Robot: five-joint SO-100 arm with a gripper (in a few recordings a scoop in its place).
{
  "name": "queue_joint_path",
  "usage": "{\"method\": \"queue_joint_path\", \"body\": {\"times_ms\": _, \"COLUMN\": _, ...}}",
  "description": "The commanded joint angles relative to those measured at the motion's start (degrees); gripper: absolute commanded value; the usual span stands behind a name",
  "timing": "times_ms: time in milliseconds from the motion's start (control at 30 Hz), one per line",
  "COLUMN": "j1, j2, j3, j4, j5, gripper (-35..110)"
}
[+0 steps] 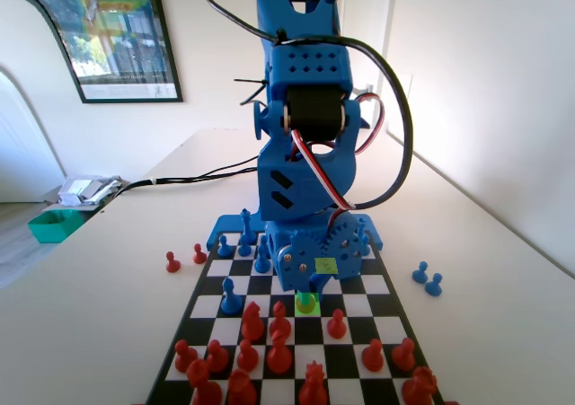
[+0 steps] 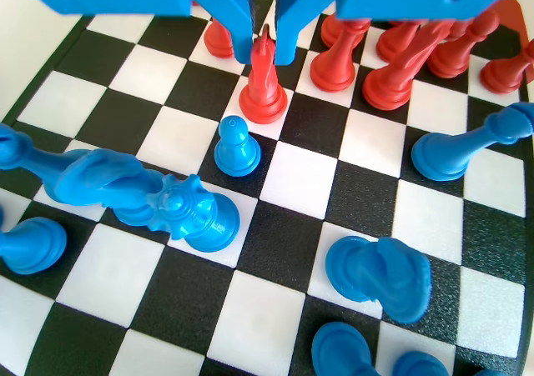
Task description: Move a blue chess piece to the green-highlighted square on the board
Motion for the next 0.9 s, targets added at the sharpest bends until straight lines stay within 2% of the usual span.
{"method": "queue_joint_path", "body": {"times_ms": 0, "j1": 0.4, "j2": 1.4, "j3": 0.2, "j4": 1.1, "j5": -1.2, "gripper": 1}}
{"method": "queue_joint_path", "body": {"times_ms": 867, "j1": 4.8, "j2": 6.5, "j3": -13.7, "j4": 18.5, "j5": -1.8, "gripper": 1}}
